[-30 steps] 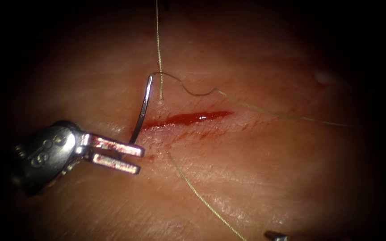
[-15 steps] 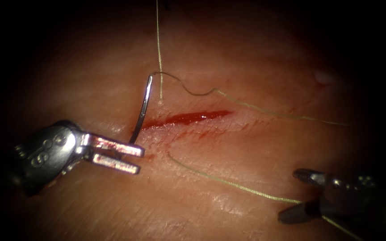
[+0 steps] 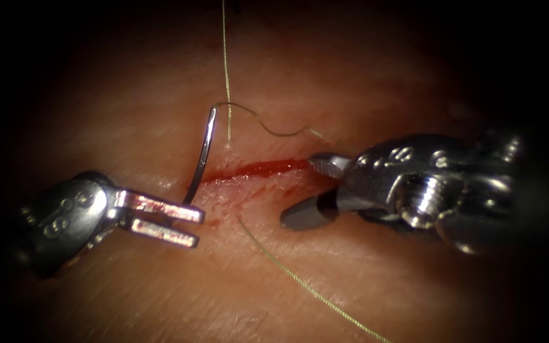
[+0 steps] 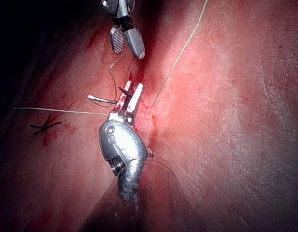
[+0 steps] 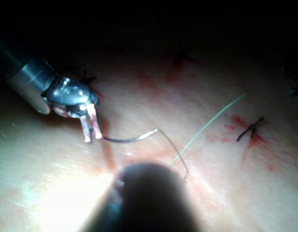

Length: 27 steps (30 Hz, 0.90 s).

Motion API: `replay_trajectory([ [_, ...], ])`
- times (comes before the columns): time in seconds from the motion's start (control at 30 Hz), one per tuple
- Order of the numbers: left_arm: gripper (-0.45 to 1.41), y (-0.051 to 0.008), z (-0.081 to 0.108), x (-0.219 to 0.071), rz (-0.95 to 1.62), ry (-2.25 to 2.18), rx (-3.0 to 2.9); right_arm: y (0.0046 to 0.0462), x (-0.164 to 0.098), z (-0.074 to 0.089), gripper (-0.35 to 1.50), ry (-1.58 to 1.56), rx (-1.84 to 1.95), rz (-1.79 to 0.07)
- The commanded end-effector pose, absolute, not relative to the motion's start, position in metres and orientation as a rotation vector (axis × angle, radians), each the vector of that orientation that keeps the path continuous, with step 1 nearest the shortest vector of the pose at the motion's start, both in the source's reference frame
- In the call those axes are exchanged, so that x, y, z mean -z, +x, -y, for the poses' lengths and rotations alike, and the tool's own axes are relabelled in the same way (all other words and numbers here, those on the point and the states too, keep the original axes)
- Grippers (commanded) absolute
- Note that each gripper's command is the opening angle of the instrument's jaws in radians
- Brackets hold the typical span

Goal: Wound Closure

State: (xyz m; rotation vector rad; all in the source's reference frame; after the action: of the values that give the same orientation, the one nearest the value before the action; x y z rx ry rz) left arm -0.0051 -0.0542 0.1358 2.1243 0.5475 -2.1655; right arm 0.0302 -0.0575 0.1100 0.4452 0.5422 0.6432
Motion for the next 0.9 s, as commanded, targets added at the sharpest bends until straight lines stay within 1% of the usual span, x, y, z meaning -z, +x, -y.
replay_trajectory([
  [0.03,-0.45,-0.0055,0.0540,-0.1365,-0.546,2.124,2.164,0.0323,-0.1114,0.0578,1.31,0.439,-0.638,-0.528],
  [0.1,-0.45,-0.0055,0.0540,-0.1365,-0.546,2.124,2.164,0.0328,-0.1119,0.0581,1.30,0.437,-0.636,-0.514],
  [0.13,-0.45,-0.0055,0.0540,-0.1365,-0.546,2.124,2.164,0.0337,-0.1132,0.0588,1.28,0.438,-0.628,-0.476],
  [0.23,-0.45,-0.0055,0.0540,-0.1365,-0.547,2.124,2.163,0.0344,-0.1151,0.0598,1.26,0.423,-0.617,-0.442],
  [0.6,-0.45,-0.0054,0.0540,-0.1365,-0.547,2.124,2.163,0.0344,-0.1200,0.0619,1.21,0.396,-0.581,-0.350],
  [0.63,-0.45,-0.0054,0.0540,-0.1365,-0.547,2.124,2.163,0.0344,-0.1205,0.0623,1.08,0.420,-0.568,-0.329],
  [0.67,-0.45,-0.0054,0.0540,-0.1365,-0.547,2.124,2.163,0.0344,-0.1206,0.0625,0.86,0.440,-0.560,-0.317],
  [0.7,-0.45,-0.0054,0.0540,-0.1365,-0.547,2.124,2.163,0.0344,-0.1206,0.0625,0.86,0.440,-0.560,-0.317],
  [0.73,-0.45,-0.0054,0.0540,-0.1365,-0.547,2.124,2.163,0.0344,-0.1207,0.0628,0.26,0.457,-0.553,-0.324],
  [0.77,-0.45,-0.0054,0.0540,-0.1365,-0.547,2.124,2.163,0.0343,-0.1207,0.0630,-0.30,0.462,-0.549,-0.326],
  [0.8,-0.45,-0.0054,0.0540,-0.1365,-0.547,2.124,2.163,0.0343,-0.1207,0.0631,-0.35,0.462,-0.548,-0.326],
  [0.9,-0.45,-0.0054,0.0540,-0.1365,-0.548,2.120,2.165,0.0342,-0.1205,0.0633,-0.35,0.477,-0.542,-0.325],
])
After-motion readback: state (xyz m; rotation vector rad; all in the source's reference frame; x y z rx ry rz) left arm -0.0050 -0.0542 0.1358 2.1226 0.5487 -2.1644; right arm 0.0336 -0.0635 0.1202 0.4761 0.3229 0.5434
